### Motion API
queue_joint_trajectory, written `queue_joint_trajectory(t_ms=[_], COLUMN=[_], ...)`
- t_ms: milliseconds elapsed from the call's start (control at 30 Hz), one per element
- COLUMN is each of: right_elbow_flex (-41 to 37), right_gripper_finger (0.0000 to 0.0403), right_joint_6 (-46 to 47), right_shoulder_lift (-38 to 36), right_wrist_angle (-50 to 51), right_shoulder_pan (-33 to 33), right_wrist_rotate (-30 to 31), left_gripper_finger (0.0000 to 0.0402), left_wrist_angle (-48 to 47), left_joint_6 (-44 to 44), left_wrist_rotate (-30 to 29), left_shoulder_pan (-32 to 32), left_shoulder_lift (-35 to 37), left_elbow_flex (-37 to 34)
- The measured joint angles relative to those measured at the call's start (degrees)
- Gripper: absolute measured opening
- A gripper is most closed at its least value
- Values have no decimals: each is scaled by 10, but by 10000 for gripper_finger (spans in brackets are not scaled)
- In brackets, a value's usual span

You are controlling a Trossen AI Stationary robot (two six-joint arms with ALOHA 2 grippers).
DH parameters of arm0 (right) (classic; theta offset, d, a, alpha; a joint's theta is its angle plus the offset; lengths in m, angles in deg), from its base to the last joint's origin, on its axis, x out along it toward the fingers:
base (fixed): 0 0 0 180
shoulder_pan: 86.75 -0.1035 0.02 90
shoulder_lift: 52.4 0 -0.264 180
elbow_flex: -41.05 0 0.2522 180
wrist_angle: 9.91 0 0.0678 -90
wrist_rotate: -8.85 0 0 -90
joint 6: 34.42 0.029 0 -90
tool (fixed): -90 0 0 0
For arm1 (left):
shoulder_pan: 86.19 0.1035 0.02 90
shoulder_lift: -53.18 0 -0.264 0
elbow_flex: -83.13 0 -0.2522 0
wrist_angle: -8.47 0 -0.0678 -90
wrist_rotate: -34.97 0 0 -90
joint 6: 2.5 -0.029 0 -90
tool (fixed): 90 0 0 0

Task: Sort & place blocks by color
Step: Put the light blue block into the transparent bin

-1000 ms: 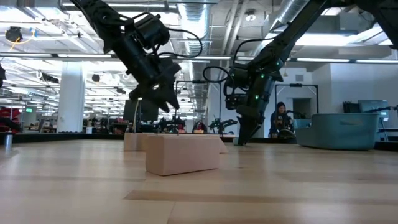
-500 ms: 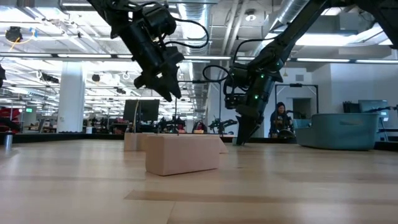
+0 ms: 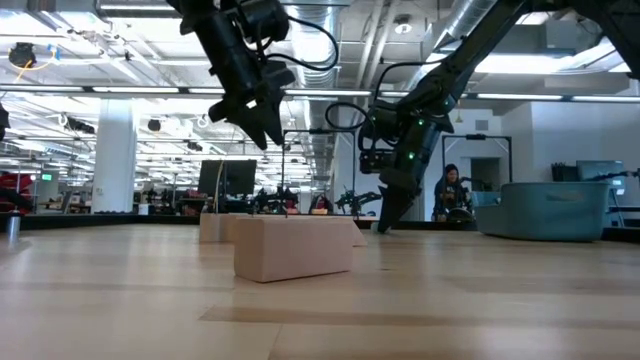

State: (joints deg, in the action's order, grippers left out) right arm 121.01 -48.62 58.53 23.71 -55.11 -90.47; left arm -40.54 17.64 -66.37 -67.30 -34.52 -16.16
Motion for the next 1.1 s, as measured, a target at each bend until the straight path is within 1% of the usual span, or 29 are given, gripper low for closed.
queue_joint_trajectory(t_ms=[133, 200, 267, 367, 467, 567, 667, 700, 767, 867, 933, 1000, 1067, 1100], right_elbow_flex=[1, 2, 2, 2, -1, 0, -1, 0, 0, 0, 0, 0, 0, 1], right_gripper_finger=[162, 153, 152, 166, 177, 175, 166, 163, 162, 166, 171, 172, 173, 172], right_joint_6=[4, 8, 9, 13, 22, 23, 24, 23, 23, 22, 17, -1, -23, -35], right_shoulder_lift=[-1, -1, -3, -7, -27, -66, -118, -138, -181, -246, -288, -324, -353, -364], right_wrist_angle=[3, 8, 14, 26, 55, 69, 89, 87, 88, 82, 76, 67, 61, 58], right_shoulder_pan=[-4, -7, -9, -11, -9, -9, -10, -14, -24, -44, -61, -81, -106, -119], right_wrist_rotate=[0, 1, 3, -1, -44, -92, -134, -142, -148, -141, -114, -73, -20, 9], left_gripper_finger=[206, 206, 206, 206, 206, 206, 206, 206, 206, 206, 206, 206, 206, 206], left_wrist_angle=[-7, -5, -14, -21, -27, -28, 12, 27, 90, 178, 254, 317, 369, 390], left_joint_6=[24, 34, 36, 51, 65, 77, 90, 92, 92, 89, 89, 96, 125, 146], left_wrist_rotate=[-21, -31, -32, -43, -44, -44, -36, -24, 23, 124, 188, 243, 276, 282], left_shoulder_pan=[-14, -23, -29, -35, -36, -36, -34, -32, -28, -21, -15, -8, 1, 5], left_shoulder_lift=[4, 6, 11, 14, 22, 28, 29, 29, 25, 22, 22, 22, 22, 22], left_elbow_flex=[1, 1, 1, 1, 1, 1, 1, 1, 1, 0, 0, 1, 1, 1])
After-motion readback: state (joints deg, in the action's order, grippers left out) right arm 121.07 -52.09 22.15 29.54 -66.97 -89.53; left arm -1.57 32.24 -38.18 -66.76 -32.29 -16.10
